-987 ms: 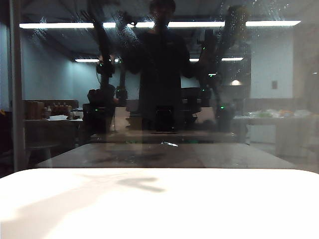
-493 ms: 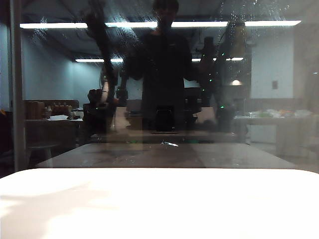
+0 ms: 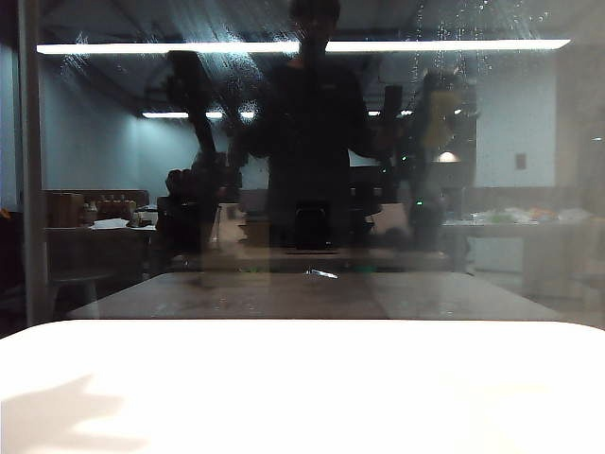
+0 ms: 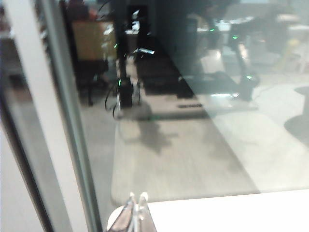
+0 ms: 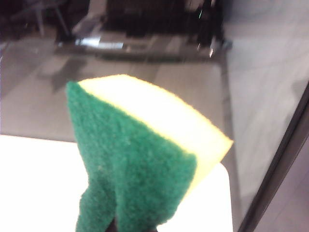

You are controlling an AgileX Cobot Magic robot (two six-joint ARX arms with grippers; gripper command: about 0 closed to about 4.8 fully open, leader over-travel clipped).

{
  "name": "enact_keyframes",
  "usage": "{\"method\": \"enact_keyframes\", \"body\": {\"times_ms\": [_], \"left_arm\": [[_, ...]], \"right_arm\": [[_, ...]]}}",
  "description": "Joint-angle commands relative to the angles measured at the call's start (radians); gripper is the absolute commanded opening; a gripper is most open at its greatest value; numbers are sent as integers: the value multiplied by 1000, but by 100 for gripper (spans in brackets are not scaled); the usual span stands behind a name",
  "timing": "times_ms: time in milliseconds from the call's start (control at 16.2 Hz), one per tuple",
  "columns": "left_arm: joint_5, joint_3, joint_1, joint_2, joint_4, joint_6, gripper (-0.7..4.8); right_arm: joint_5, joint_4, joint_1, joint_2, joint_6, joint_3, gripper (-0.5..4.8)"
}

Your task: Reach upward to find where there is water on the glass, pick up the sponge from the table, dry the water, and finally place the sponge back on the table.

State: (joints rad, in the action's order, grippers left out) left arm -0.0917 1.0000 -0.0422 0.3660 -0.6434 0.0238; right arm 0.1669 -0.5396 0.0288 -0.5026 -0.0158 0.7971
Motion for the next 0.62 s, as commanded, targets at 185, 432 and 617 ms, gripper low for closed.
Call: {"method": "enact_keyframes", "body": {"times_ms": [185, 432, 617], "left_arm": [[26, -175, 0, -94, 28, -17, -6], [24, -274, 0, -136, 82, -17, -6], [20, -283, 0, -136, 84, -17, -6]], "right_arm": [[24, 18, 9, 73, -39, -134, -9], [86, 26, 38, 78, -41, -207, -9], [132, 78, 61, 62, -106, -281, -9]]}}
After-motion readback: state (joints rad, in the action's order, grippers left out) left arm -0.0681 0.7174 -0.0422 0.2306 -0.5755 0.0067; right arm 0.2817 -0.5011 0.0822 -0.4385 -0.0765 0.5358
